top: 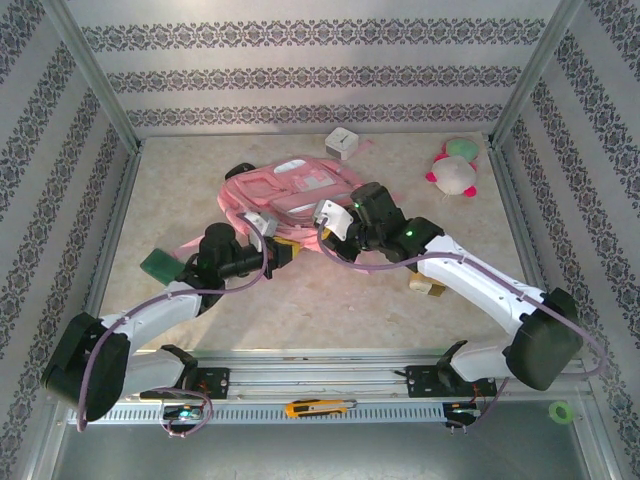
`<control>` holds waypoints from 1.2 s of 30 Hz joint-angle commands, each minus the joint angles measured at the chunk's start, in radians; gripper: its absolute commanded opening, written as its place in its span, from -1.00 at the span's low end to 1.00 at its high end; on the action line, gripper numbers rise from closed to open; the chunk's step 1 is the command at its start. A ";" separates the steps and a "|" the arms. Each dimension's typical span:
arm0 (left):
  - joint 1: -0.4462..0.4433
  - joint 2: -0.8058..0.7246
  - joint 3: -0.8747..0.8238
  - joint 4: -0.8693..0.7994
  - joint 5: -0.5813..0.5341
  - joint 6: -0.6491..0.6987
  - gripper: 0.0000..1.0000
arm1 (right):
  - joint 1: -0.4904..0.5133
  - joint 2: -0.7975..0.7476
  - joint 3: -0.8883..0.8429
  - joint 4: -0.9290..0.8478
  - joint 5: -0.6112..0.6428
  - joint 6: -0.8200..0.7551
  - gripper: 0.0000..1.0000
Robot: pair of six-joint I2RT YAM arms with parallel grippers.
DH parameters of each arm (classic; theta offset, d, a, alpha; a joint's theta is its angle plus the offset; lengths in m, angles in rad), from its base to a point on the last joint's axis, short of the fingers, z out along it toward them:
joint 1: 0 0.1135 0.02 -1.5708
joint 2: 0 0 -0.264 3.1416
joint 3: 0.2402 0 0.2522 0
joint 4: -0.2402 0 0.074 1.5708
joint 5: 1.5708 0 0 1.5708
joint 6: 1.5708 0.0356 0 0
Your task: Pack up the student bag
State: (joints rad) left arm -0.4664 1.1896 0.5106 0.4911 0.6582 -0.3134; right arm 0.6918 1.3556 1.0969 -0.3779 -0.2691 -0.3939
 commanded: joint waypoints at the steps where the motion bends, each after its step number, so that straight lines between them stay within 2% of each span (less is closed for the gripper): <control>1: -0.074 -0.017 0.103 -0.003 0.162 0.058 -0.93 | 0.015 0.025 -0.011 0.178 0.008 0.029 -1.00; 3: -0.084 -0.014 0.118 -0.045 0.164 0.080 -0.88 | 0.012 0.024 -0.012 0.184 -0.012 0.026 -1.00; 5: -0.084 -0.023 0.119 -0.087 0.147 0.099 -0.74 | 0.003 0.013 -0.013 0.179 -0.029 0.002 -1.00; 8: -0.084 -0.077 0.130 -0.219 0.089 0.189 -0.26 | -0.023 -0.017 -0.015 0.137 -0.081 -0.068 -1.00; 9: -0.083 -0.103 0.138 -0.283 0.053 0.234 -0.08 | -0.038 -0.031 -0.015 0.111 -0.123 -0.100 -1.00; 13: -0.083 -0.202 0.178 -0.495 -0.150 0.413 0.32 | -0.102 -0.092 -0.043 0.056 -0.264 -0.231 -1.00; 15: -0.083 -0.248 0.157 -0.479 -0.269 0.492 0.60 | -0.136 -0.119 -0.055 0.024 -0.320 -0.315 -1.00; 17: -0.083 -0.282 0.108 -0.403 -0.340 0.564 0.73 | -0.163 -0.134 -0.054 -0.016 -0.366 -0.389 -1.00; 19: -0.083 -0.294 0.060 -0.333 -0.355 0.627 0.73 | -0.188 -0.144 -0.052 -0.047 -0.408 -0.444 -1.00; 24: -0.083 -0.244 0.021 -0.280 -0.283 0.787 0.68 | -0.223 -0.128 -0.048 -0.070 -0.504 -0.477 -1.00; 30: -0.084 -0.122 0.073 -0.270 -0.344 0.850 0.63 | -0.220 -0.098 -0.045 -0.075 -0.547 -0.471 -1.00; 33: -0.084 -0.088 0.079 -0.209 -0.332 0.868 0.51 | -0.220 -0.088 -0.040 -0.080 -0.557 -0.464 -1.00; 36: -0.084 -0.062 0.094 -0.175 -0.295 0.872 0.48 | -0.220 -0.079 -0.033 -0.095 -0.562 -0.464 -1.00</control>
State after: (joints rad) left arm -0.5434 1.1122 0.5606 0.2192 0.3313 0.5106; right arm 0.4709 1.2839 1.0286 -0.5213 -0.6941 -0.8448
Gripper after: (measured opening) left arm 0.741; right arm 0.044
